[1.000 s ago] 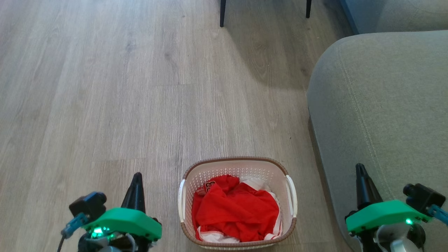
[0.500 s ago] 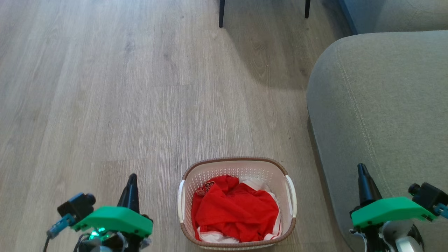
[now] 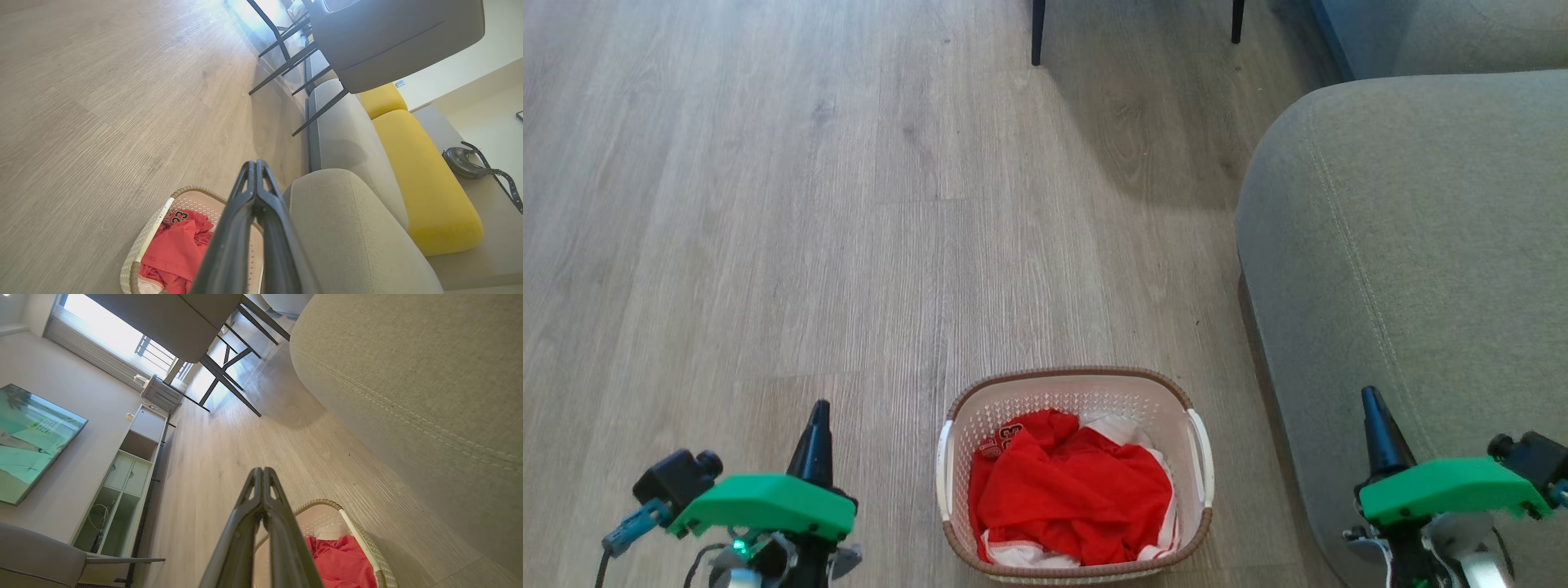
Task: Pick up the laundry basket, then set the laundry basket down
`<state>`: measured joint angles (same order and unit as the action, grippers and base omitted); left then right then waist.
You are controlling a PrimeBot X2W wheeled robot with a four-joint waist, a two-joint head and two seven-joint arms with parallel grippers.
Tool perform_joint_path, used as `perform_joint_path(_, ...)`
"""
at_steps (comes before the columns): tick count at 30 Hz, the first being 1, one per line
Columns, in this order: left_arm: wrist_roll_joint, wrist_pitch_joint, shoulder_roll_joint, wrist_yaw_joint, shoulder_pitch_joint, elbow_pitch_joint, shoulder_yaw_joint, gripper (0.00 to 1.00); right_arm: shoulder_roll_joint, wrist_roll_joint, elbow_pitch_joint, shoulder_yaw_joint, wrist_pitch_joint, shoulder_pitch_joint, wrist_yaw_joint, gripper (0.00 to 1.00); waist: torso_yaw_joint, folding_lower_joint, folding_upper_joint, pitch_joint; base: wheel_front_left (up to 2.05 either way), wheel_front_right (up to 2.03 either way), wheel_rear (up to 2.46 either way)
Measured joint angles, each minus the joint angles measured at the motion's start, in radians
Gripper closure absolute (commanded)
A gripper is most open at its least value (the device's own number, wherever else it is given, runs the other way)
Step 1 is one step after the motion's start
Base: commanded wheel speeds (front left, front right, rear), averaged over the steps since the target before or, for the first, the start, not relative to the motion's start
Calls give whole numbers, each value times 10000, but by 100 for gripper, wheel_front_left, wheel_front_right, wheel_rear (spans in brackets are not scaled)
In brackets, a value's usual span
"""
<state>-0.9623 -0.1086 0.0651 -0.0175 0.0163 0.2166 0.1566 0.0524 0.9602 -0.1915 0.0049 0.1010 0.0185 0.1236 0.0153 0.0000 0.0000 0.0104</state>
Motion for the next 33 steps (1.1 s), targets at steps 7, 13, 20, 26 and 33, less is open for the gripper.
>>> perform_joint_path(7, -736, 178, 4, 182, -18, 65, -136, 100, 25, 719, -75, -79, -188, -173, 0, 100, -17, 1, 0, -8, 0, 0, 0)
perform_joint_path(13, -1356, 341, 6, 276, -105, 146, -372, 100, 58, 1335, -174, -159, -309, -178, 0, 100, -31, 1, 0, -15, 0, 0, 0)
perform_joint_path(20, -2080, 554, 6, 447, -206, 190, -514, 100, 59, 2052, -238, -295, -548, -199, 0, 100, -47, 1, 0, -22, 0, 0, 0)
perform_joint_path(26, -2709, 708, 6, 537, -209, 232, -729, 100, 59, 2673, -316, -382, -731, -355, 0, 100, -62, 1, 0, -29, 0, 0, 0)
perform_joint_path(33, -3538, 928, 6, 719, -292, 284, -988, 100, 59, 3499, -426, -487, -926, -380, 0, 100, -81, 1, 0, -38, 0, 0, 0)
